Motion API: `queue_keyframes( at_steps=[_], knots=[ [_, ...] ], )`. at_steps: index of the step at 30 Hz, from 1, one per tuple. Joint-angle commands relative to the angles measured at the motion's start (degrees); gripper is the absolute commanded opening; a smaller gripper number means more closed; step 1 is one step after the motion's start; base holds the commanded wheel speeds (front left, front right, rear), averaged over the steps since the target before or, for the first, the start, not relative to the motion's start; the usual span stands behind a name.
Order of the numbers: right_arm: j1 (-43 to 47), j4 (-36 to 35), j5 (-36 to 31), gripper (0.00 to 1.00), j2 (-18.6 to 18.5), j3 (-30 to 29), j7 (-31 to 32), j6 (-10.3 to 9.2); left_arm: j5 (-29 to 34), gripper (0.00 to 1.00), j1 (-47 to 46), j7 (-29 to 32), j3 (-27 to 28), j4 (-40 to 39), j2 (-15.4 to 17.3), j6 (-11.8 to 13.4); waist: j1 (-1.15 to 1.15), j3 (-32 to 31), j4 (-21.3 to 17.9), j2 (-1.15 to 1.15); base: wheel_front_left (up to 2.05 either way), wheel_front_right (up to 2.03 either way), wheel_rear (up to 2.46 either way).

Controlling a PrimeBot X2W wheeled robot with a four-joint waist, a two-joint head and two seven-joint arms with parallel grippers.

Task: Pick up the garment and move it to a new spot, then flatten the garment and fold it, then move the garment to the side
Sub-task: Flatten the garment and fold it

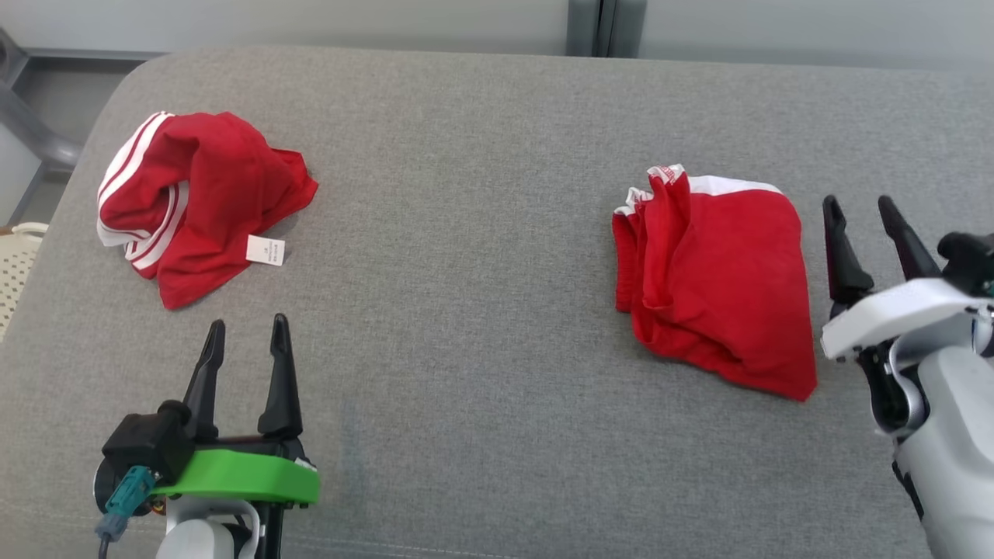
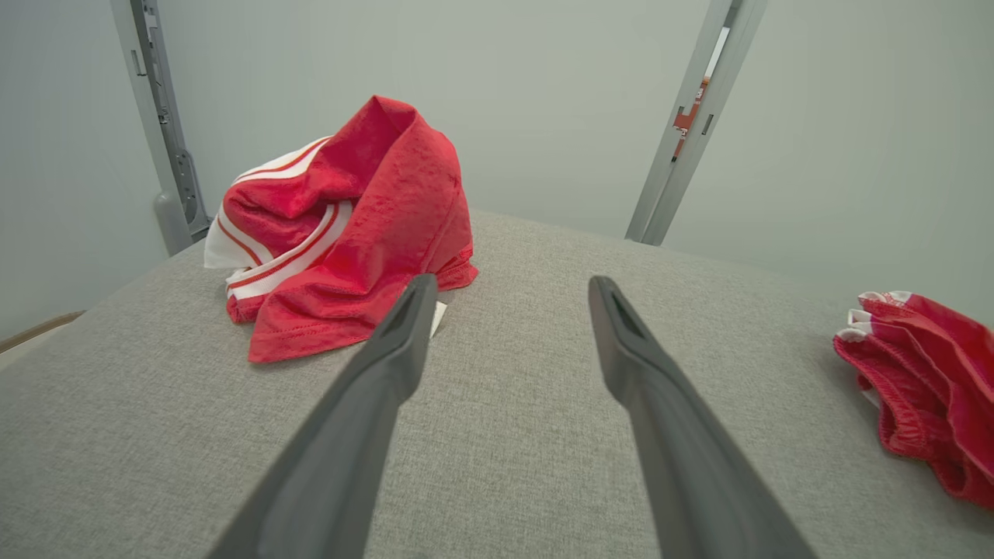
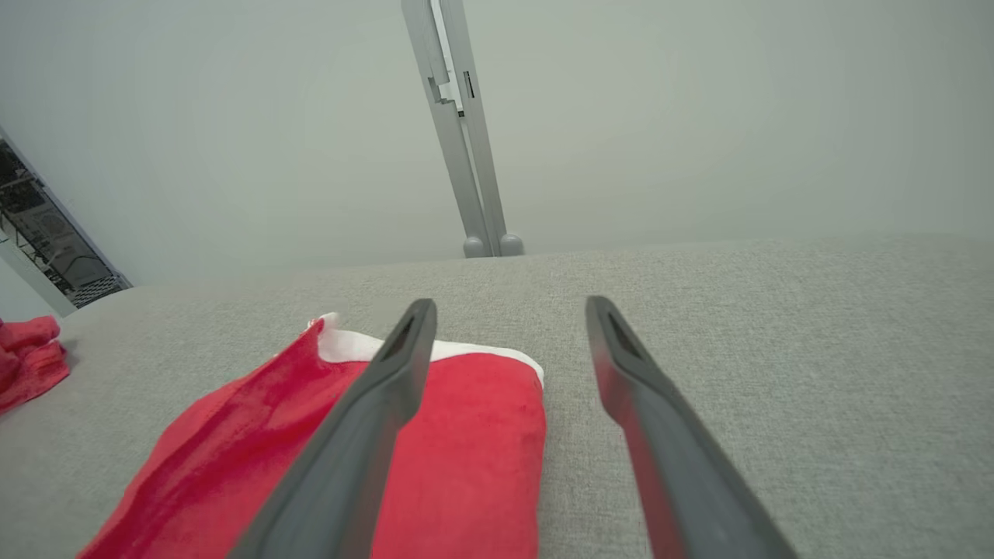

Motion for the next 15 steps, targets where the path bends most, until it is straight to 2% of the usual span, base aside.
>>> queue_keyframes(
  at_steps=[1, 5, 10, 15],
  knots=[
    [-1.9, 1.4, -1.1, 0.02, 0.1, 0.2, -0.2, -0.05, -0.4, 1.00, -1.1, 0.0, -0.1, -0.1, 0.2, -0.1, 0.00, 0.8, 0.7, 0.00, 0.00, 0.00, 0.00],
    [-6.2, 7.7, -5.7, 0.00, -0.2, 3.3, -0.2, -0.06, -1.0, 1.00, -2.1, 0.0, -1.2, 0.1, 0.2, -0.1, 0.00, 2.3, 2.0, 0.00, 0.00, 0.00, 0.00],
    [-12.1, 18.1, -7.4, 0.00, 1.7, 5.2, -0.2, -0.06, -2.0, 1.00, -3.4, 0.0, -2.9, 0.4, 0.2, -0.1, 0.00, 4.0, 3.9, 0.00, 0.00, 0.00, 0.00],
    [-15.3, 23.3, -8.0, 0.00, 4.7, 6.0, -0.2, -0.06, -2.6, 1.00, -4.1, 0.0, -4.0, 0.6, 0.2, -0.1, 0.00, 5.0, 5.1, 0.00, 0.00, 0.00, 0.00]
  ],
)
